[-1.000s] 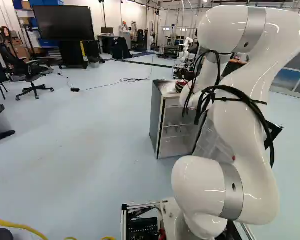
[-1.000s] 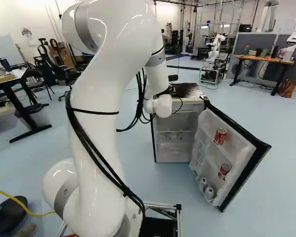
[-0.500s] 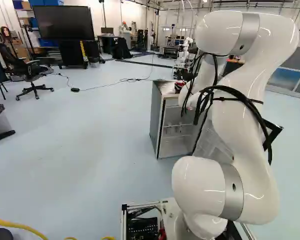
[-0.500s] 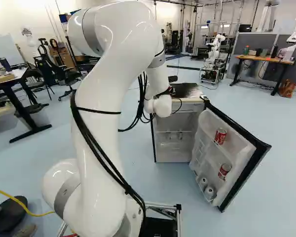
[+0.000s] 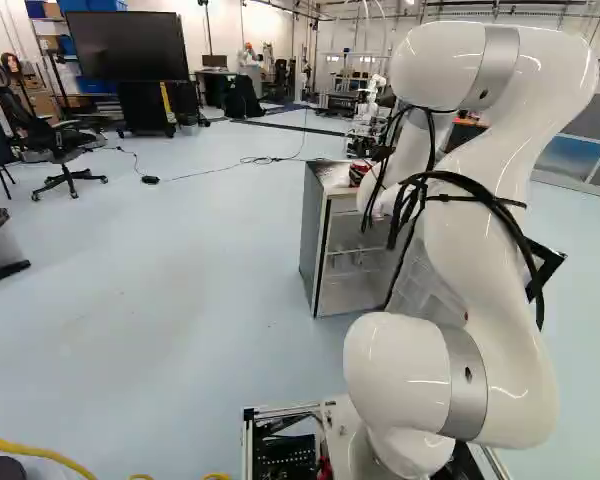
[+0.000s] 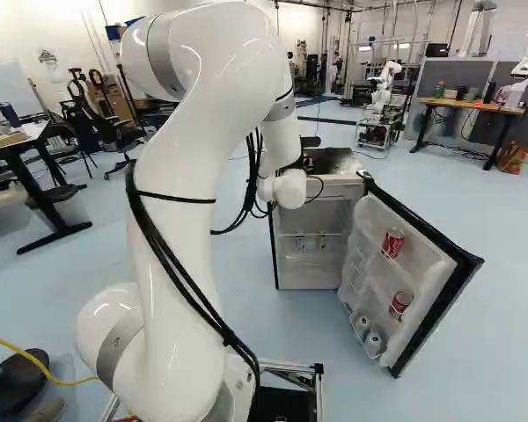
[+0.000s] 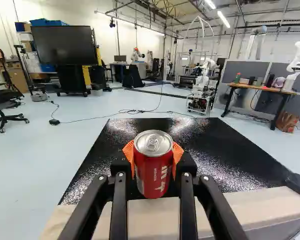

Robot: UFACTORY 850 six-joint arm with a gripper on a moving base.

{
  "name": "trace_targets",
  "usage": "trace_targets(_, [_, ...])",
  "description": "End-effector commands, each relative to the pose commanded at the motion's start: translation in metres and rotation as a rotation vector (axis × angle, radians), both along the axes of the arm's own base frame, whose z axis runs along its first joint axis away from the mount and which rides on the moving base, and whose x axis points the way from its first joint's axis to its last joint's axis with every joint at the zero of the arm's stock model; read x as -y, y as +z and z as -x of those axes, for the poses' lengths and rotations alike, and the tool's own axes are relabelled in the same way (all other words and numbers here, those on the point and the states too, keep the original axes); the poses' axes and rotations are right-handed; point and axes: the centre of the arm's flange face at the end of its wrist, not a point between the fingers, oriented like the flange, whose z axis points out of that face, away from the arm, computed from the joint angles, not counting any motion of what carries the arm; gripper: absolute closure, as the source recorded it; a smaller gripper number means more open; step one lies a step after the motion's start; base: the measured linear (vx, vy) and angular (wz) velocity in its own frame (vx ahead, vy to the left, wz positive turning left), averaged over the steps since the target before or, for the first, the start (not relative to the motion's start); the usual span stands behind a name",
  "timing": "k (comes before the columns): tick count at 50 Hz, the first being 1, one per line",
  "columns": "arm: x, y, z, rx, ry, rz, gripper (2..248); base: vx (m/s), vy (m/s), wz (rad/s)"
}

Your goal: Grab a drink from the fridge

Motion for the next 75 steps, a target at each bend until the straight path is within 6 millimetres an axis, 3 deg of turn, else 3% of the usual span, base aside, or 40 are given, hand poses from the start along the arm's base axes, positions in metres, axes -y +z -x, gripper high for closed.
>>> trace_targets(10, [0.0,0.0,0.0,0.0,0.0,0.0,142,0.0,0.0,0.0])
trace_targets(11, [0.0,0.0,0.0,0.0,0.0,0.0,111,0.0,0.0,0.0])
trace_targets(15, [0.0,0.0,0.0,0.0,0.0,0.0,111,0.0,0.0,0.0])
trace_targets(16, [0.0,0.0,0.0,0.0,0.0,0.0,77,0.0,0.0,0.0])
trace_targets(20, [0.0,0.0,0.0,0.0,0.0,0.0,77,0.0,0.0,0.0])
trace_targets(21, [0.0,0.0,0.0,0.0,0.0,0.0,41,0.0,0.0,0.0])
trace_targets(26, [0.0,0.001,0.002,-0.001,-0.001,0.0,41,0.0,0.0,0.0])
trace_targets(27, [0.0,0.001,0.003,-0.001,-0.001,0.0,6,0.0,0.0,0.0])
trace_targets(49, [0.005,0.028,0.043,0.012,-0.037,0.005,3,0.0,0.0,0.0])
trace_targets(75, [0.037,0.056,0.078,0.012,-0.125,0.019,3,0.0,0.0,0.0])
